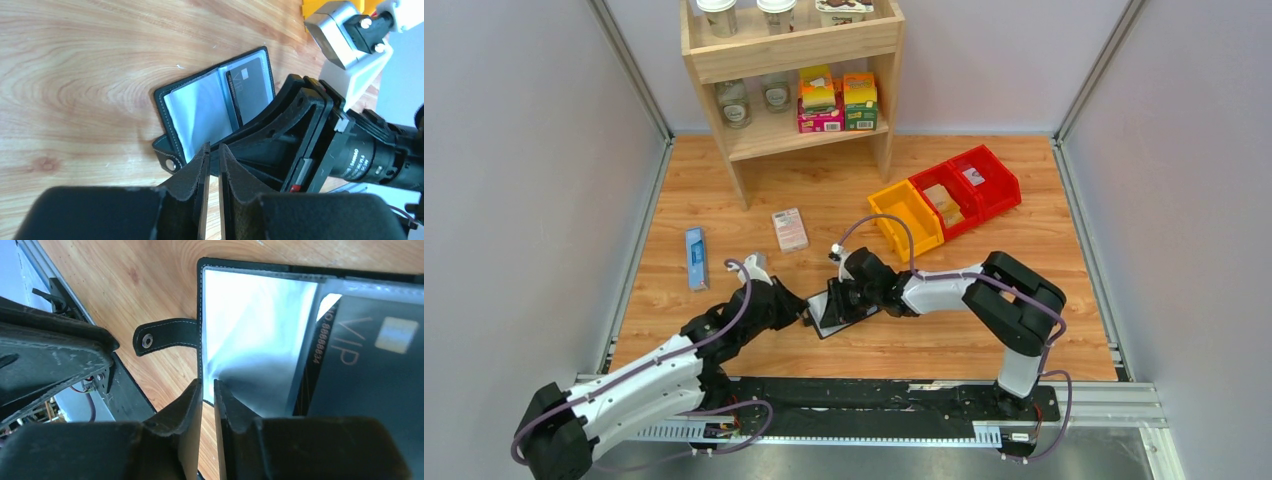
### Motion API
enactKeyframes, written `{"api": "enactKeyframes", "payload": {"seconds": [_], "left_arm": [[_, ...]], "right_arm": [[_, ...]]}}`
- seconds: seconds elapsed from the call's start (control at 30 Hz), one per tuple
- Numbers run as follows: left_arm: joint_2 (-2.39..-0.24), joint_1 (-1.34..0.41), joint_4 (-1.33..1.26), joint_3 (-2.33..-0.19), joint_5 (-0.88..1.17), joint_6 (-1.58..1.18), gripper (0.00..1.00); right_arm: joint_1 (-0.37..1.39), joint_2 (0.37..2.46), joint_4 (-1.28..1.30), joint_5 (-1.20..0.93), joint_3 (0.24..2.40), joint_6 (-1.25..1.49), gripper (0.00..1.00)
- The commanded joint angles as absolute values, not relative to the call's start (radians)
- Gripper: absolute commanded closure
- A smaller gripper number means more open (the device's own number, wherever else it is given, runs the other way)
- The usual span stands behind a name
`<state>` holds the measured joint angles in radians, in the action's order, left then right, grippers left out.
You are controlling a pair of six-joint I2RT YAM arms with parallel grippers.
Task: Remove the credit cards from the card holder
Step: Remove the credit card from the card holder.
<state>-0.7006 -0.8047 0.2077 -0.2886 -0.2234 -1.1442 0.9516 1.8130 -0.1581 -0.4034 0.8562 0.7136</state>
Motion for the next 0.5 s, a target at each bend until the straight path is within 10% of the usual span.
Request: {"api": "enactKeyframes", "payload": {"seconds": [0.0, 0.47], "left_arm": [[-0.829, -0.808, 0.135, -0.371, -0.206, -1.111, 0.81], [-1.285, -0.808, -0.204, -0.465, -0.069, -1.167, 0.81]], "right_arm": [[0.956, 1.695, -0.100, -0.296, 0.853, 0.660, 0.81], [0.878, 1.459, 0.150, 0.074, 0.821, 0.506, 0.83]]}}
